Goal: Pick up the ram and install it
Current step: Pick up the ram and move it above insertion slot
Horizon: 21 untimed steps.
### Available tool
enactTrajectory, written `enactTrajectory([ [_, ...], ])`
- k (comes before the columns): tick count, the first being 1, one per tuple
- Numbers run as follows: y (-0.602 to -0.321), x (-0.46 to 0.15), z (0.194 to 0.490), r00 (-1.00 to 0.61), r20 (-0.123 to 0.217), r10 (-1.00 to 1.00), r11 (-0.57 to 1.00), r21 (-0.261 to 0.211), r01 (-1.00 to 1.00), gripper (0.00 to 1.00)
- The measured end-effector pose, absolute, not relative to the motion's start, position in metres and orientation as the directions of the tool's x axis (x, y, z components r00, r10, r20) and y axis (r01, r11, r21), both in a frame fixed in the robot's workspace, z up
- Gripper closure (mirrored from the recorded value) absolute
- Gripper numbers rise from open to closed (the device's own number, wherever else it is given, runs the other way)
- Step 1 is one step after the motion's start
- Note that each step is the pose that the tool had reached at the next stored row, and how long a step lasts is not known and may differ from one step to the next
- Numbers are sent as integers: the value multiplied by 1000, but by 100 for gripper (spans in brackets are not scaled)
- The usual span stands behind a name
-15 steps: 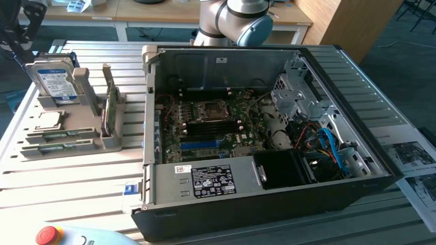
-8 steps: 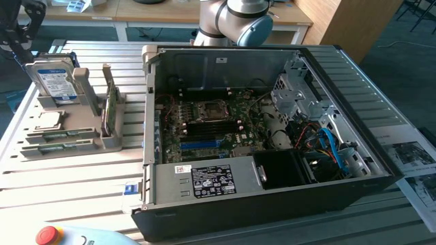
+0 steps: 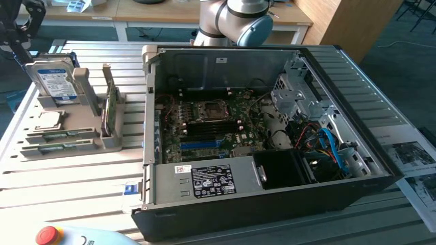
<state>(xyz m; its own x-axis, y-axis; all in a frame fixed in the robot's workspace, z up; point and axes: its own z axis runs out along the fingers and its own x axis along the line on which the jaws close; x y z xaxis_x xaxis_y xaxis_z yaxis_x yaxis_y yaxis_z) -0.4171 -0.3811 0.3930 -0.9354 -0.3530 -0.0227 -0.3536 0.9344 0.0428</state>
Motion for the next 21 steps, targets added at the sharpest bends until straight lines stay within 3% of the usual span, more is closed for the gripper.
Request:
enactTrajectory([
  [21,-381,-417,393,-739,-22,-673,738,41,-674,90],
])
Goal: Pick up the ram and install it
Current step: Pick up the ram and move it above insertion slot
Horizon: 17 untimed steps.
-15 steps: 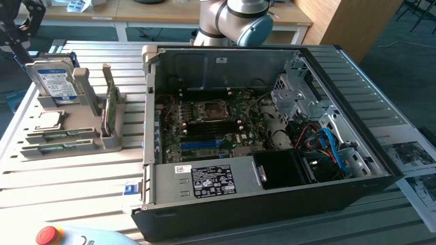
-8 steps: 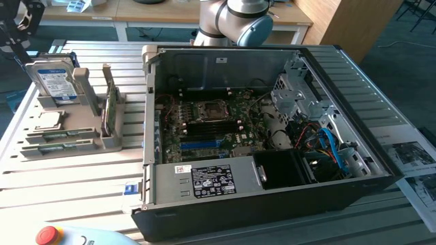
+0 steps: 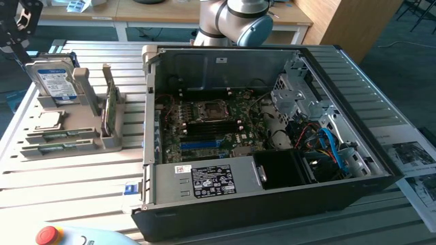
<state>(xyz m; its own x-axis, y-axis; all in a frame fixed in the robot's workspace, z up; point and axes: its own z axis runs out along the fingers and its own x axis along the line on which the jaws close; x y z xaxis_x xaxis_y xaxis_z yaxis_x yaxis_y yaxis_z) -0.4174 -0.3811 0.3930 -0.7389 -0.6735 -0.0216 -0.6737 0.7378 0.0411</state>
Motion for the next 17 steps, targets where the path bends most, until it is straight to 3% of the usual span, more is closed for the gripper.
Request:
enactTrajectory([
  [17,-381,-417,393,-498,-19,-867,498,39,-867,90],
])
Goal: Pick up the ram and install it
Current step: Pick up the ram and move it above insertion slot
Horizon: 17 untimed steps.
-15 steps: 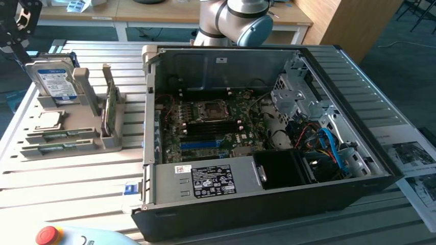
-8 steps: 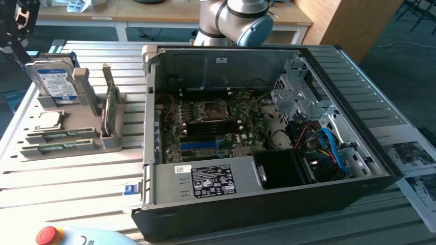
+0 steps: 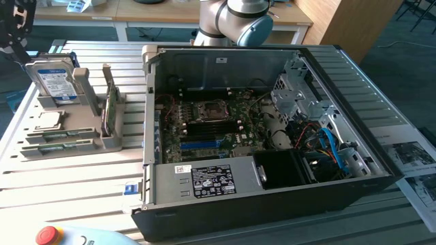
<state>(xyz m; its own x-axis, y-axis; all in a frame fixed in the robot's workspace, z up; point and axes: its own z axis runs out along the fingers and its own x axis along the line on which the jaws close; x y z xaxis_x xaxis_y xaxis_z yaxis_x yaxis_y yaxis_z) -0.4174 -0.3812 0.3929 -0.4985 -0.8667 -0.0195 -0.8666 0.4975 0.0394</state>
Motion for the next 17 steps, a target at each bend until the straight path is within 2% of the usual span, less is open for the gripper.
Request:
enactTrajectory([
  [17,-381,-417,393,-212,-16,-977,211,38,-977,90],
])
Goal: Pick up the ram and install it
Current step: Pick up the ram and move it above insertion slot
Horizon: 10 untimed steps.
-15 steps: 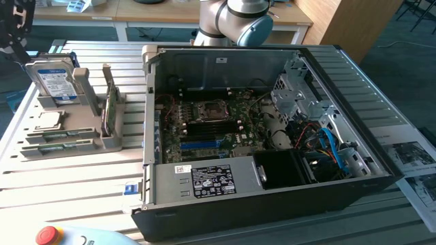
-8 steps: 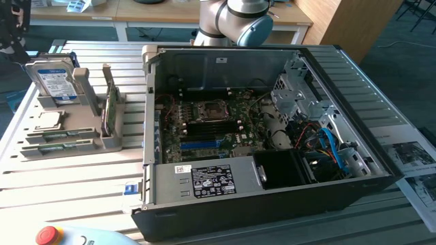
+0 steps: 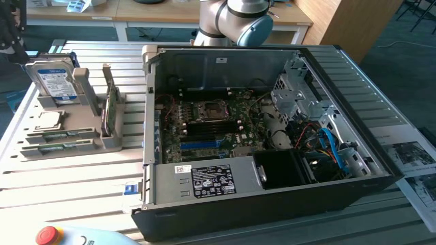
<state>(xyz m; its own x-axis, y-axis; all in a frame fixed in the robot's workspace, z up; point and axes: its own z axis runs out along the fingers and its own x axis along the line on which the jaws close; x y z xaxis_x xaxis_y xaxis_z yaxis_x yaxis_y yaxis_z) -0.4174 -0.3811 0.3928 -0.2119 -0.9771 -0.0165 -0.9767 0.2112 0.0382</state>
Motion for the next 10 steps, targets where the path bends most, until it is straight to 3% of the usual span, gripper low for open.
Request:
enactTrajectory([
  [10,-381,-417,393,-82,-14,-997,81,38,-996,90],
])
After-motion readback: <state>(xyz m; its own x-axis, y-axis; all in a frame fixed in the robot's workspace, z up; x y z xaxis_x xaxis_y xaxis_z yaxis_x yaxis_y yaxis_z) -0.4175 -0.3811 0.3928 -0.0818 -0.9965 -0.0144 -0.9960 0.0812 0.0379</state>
